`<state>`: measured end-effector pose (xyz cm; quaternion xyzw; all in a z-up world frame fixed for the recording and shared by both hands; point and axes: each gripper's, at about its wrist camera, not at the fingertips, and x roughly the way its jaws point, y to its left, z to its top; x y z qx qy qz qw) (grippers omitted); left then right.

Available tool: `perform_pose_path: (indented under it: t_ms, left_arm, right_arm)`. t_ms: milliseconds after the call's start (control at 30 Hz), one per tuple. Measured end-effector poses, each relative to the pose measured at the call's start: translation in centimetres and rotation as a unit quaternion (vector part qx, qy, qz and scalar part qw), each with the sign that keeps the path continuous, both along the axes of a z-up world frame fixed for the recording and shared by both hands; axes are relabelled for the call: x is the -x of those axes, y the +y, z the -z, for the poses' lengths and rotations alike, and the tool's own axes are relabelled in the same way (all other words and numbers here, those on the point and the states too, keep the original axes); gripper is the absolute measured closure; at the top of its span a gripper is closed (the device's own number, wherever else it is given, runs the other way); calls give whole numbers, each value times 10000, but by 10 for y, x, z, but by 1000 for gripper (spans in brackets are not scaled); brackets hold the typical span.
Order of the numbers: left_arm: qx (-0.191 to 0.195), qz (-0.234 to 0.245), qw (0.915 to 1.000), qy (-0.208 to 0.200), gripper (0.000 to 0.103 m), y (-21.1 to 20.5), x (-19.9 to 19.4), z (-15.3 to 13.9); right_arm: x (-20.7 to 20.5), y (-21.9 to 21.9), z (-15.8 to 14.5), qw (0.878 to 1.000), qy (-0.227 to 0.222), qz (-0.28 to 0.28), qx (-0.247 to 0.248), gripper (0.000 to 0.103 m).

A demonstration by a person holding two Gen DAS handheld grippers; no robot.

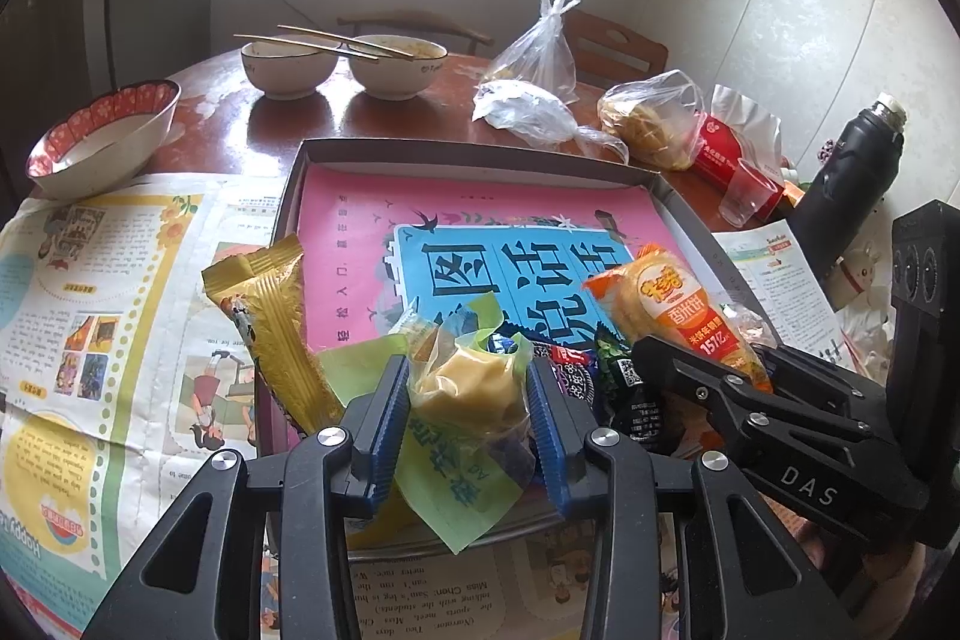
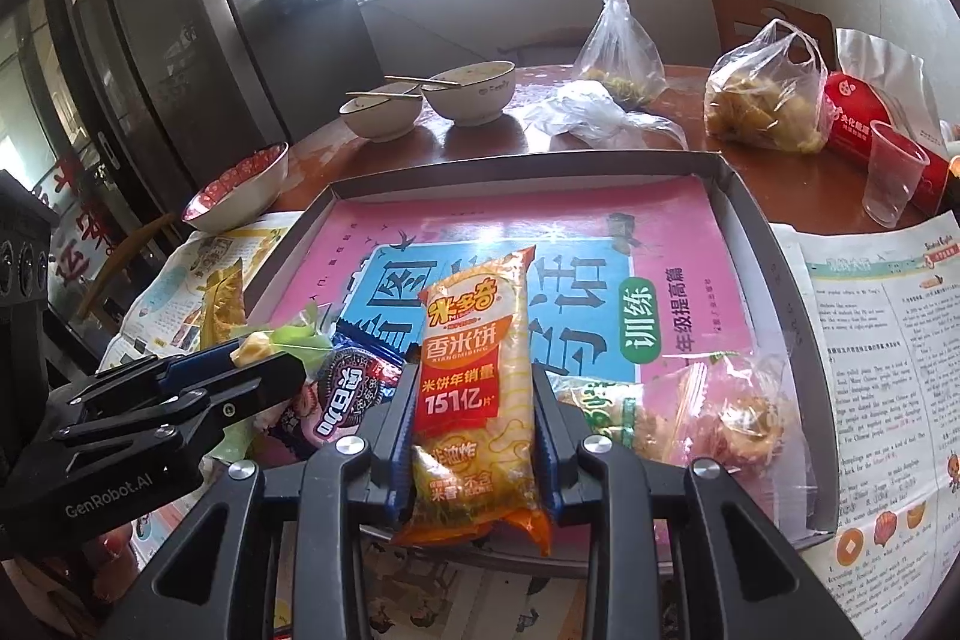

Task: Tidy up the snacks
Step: 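Lower orange packet into tray and open right tool while left tool lowers green packet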

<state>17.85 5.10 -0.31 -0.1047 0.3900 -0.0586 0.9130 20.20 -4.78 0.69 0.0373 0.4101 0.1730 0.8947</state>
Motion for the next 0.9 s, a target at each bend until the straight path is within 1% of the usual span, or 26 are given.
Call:
perform_pose_path:
  t_ms: [100, 367, 533, 600, 667, 900]
  left_arm:
    - [0, 0, 10000, 4, 62, 0, 0, 0]
    - [6, -7, 10000, 15, 61, 0, 1, 0]
    - [20, -21, 10000, 9, 60, 0, 2, -1]
    - [14, -33, 10000, -2, 61, 0, 3, -3]
    - [13, -40, 10000, -26, 61, 0, 4, -4]
    - [8, -32, 10000, -57, 61, -1, 7, -8]
  right_arm:
    - [1, -1, -1, 10000, -17, 33, 55, 70]
    - [4, -6, -4, 10000, -24, 57, 1, 69]
    - [8, -8, -8, 9999, -92, 86, -13, 65]
    - [8, -10, -9, 9998, -122, 140, 41, 61]
    - [9, -13, -10, 9997, -147, 173, 41, 59]
    - [9, -20, -12, 9995, -157, 257, 10, 57]
